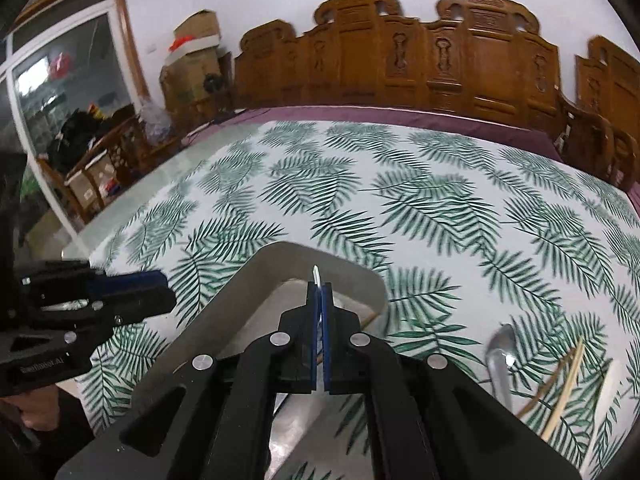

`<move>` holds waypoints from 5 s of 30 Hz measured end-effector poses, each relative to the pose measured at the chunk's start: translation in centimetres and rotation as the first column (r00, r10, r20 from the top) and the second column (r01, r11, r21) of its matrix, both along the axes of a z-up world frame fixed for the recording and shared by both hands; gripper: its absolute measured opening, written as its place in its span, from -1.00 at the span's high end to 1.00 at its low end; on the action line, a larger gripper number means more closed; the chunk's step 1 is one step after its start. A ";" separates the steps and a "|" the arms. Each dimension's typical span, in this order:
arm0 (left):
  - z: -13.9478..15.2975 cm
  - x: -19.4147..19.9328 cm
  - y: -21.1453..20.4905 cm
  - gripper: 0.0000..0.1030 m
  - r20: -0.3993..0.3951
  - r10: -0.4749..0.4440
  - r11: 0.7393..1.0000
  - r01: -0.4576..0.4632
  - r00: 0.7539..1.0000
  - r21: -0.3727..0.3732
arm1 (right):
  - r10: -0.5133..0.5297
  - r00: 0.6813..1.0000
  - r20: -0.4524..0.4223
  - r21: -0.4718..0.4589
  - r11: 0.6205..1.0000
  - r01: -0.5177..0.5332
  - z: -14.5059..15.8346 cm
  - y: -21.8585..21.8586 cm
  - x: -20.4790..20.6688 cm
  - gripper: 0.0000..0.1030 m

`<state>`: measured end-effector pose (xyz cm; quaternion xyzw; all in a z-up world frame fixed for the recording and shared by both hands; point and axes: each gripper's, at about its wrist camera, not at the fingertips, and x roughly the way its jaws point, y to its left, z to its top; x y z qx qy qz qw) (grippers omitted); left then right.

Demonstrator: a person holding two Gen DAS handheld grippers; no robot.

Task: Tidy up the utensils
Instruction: 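Lower the white plastic spoon into the grey tray and open the right tool, then grasp a light wooden chopstick from the table with the right tool, then grasp another wooden chopstick with the left tool while the right tool holds its chopstick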

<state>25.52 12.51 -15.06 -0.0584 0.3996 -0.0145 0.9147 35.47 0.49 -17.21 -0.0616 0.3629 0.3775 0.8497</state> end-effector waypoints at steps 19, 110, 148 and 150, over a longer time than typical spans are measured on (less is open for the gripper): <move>0.1 0.0 -2.5 0.63 0.008 -0.045 0.999 0.046 0.999 -0.016 | -0.083 0.996 -0.009 0.095 0.992 0.084 3.4 -7.7 -0.7 0.78; -2.2 1.9 -21.5 -0.07 -0.009 -0.246 0.968 0.246 0.969 0.048 | -0.460 0.877 -0.136 -0.061 0.888 0.456 -3.8 -26.5 2.6 0.89; -5.5 9.3 -25.5 0.92 -0.167 -0.272 0.953 0.289 0.948 0.088 | -0.424 0.893 -0.154 0.018 0.902 0.431 -3.0 -27.5 1.6 0.88; -4.6 8.6 -24.9 0.92 -0.156 -0.268 0.955 0.284 0.951 0.086 | -0.419 0.897 -0.143 0.018 0.905 0.425 -2.7 -27.2 1.3 0.88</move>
